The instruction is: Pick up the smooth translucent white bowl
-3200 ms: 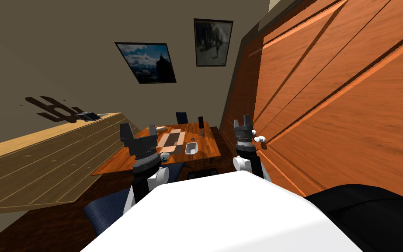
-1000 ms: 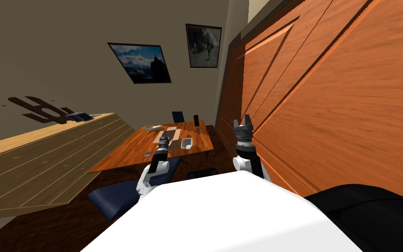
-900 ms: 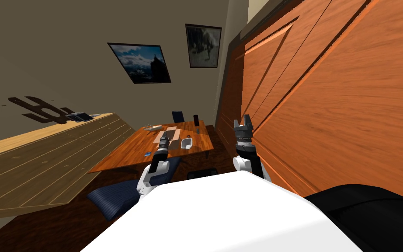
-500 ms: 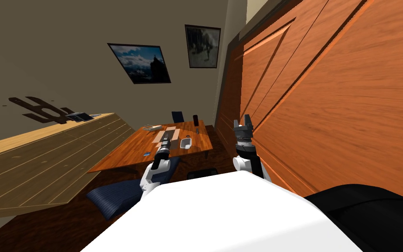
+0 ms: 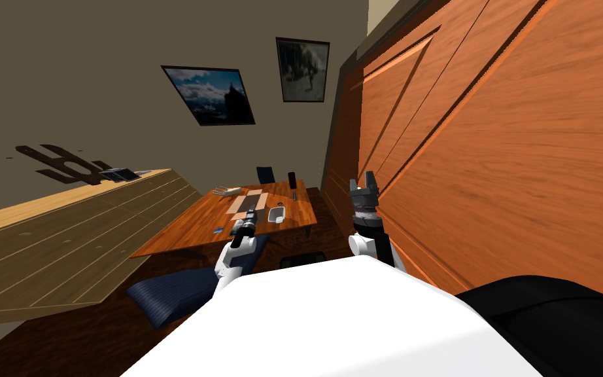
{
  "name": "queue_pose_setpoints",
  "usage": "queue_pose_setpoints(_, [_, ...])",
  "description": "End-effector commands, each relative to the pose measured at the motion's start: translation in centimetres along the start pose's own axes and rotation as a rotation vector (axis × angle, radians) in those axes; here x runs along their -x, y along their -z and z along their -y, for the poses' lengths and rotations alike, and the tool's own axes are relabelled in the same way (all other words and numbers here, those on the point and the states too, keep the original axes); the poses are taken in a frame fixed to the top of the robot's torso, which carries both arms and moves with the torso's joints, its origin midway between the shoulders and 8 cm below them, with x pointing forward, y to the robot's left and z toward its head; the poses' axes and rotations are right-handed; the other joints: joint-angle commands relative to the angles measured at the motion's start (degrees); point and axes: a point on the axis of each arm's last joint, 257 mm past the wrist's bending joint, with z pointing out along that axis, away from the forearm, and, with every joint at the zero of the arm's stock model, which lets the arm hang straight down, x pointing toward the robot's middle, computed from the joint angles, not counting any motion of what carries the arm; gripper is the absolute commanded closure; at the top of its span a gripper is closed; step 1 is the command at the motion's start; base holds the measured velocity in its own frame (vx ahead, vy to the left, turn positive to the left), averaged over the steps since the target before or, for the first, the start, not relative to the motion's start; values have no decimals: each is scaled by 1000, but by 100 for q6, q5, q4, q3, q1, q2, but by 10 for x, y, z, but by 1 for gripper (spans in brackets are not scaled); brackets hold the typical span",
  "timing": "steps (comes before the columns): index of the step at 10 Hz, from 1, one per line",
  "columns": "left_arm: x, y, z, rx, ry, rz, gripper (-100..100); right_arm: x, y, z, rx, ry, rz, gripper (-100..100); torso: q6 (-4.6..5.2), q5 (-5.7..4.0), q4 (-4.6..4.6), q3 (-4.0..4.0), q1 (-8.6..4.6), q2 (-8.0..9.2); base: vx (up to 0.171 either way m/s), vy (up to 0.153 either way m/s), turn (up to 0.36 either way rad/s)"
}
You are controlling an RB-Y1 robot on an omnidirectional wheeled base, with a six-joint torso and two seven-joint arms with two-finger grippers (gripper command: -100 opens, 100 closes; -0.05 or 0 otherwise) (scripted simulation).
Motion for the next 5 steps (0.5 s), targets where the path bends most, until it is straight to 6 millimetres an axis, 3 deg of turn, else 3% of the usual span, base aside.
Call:
queue_pose_setpoints(1, [-1, -4, -22, 69, -3, -7, -100, 0, 0, 0, 0, 0, 0, 0, 0, 0, 0, 0, 0, 0, 14, -41, 18])
queue_pose_setpoints(2, [-1, -4, -25, 81, -3, -8, -100, 0, 0, 0, 0, 0, 0, 0, 0, 0, 0, -1, -2, -3, 15, -32, 13])
queue_pose_setpoints(5, [-7, -10, -62, 195, -6, -23, -100, 0, 0, 0, 0, 0, 0, 0, 0, 0, -1, -4, 1, -7, 24, -34, 22])
